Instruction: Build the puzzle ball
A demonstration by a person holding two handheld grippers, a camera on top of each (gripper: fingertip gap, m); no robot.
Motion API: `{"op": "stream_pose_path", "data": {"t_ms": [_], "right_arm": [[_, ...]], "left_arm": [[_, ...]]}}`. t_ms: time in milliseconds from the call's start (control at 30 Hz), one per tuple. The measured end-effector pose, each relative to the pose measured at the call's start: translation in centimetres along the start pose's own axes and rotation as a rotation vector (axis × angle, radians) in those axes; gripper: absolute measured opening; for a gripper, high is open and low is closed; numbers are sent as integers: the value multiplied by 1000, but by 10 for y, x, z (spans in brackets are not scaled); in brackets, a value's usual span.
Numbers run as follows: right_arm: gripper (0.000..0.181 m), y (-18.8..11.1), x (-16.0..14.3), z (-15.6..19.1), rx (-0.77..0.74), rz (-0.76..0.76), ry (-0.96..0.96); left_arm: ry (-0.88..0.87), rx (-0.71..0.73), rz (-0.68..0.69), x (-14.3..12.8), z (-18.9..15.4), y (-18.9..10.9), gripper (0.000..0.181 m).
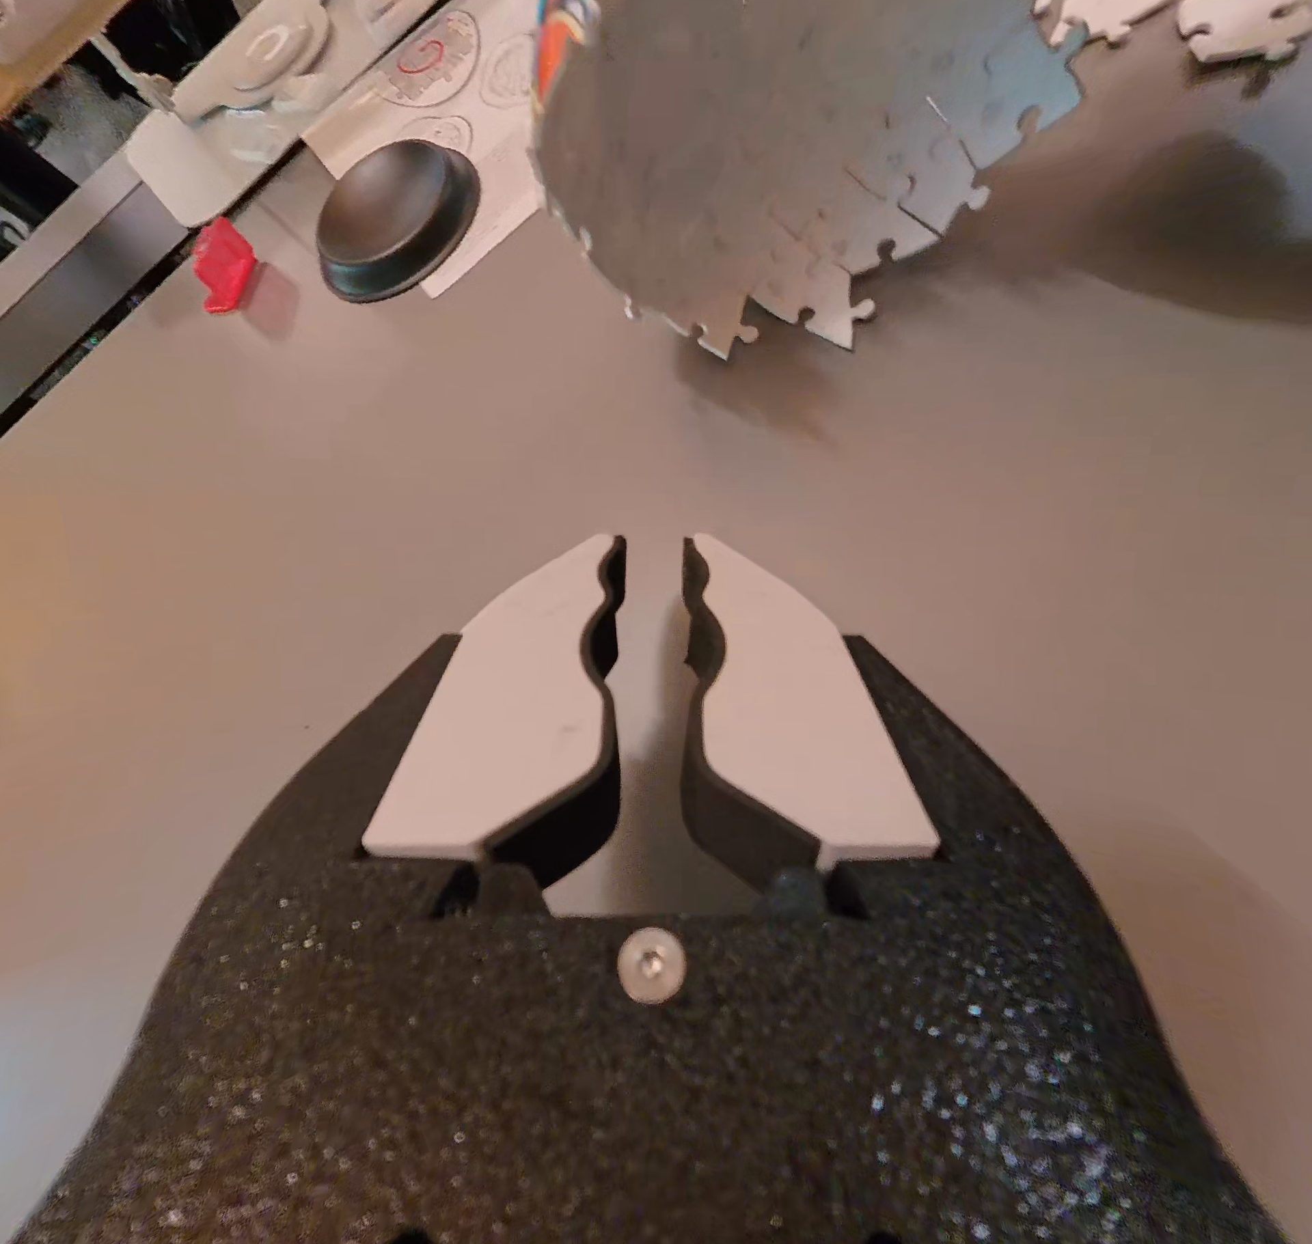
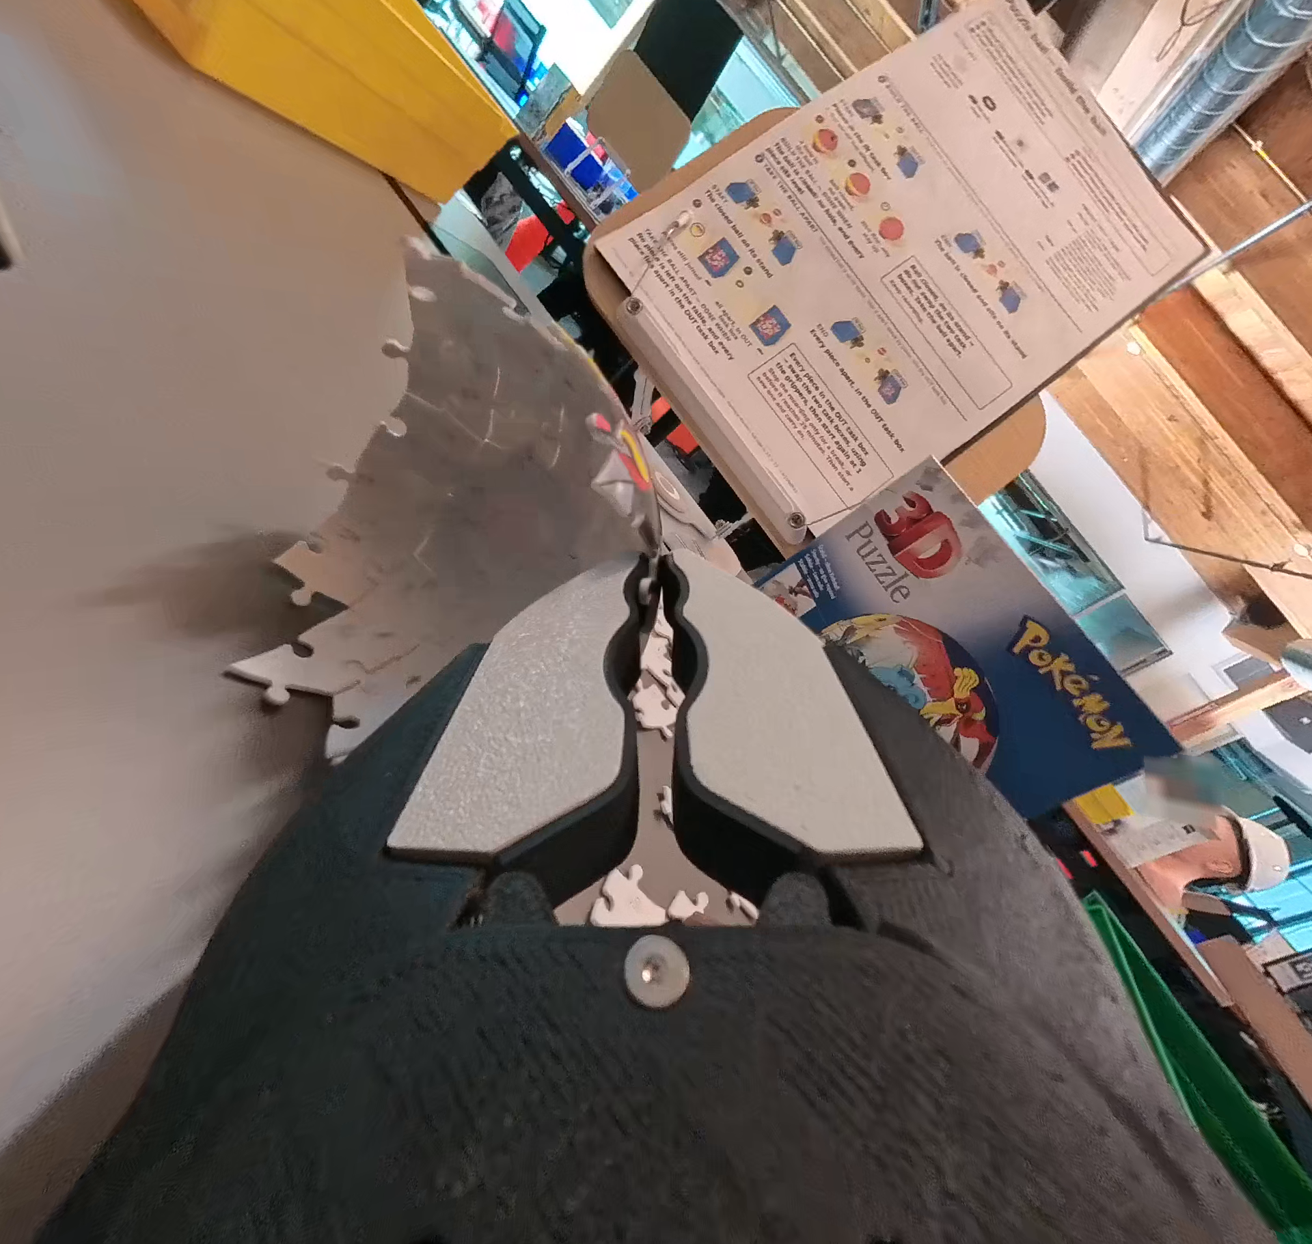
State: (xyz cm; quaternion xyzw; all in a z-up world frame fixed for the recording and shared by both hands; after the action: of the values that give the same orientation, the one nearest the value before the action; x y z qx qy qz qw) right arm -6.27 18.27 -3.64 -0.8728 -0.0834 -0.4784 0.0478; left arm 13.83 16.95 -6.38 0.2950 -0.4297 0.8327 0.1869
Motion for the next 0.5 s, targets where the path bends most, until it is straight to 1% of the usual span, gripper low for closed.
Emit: {"op": "stream_pose_path", "data": {"t_ms": [133,267,400,500], "right_arm": [[3,-2,-5,-8,8,-5,65],[3,-7,0,-20,-15,-46,83],[3,-14,1,-45,-57,-70,111],[3,-23,1,-67,-98,-87,136]], "left_arm": [[32,-28,8,4,-13,8,15],[57,-53,14,8,-20,13,15],[84,-78,-5,18,-24,18,15],[92,-122,-41,31,-29,25,15]]}}
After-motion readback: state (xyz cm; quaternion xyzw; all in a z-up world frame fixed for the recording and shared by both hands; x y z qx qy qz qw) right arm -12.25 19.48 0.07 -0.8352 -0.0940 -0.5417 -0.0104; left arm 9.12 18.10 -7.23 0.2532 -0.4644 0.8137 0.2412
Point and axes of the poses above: each gripper's, where its closed fingertips meet, y out along the fingers, x out of its top, z = x × y across the jaws, the point moved 8 cm from there along -y, back along the fingers, and after that the axes turned 14 degrees about y, right-handed, at the moved point
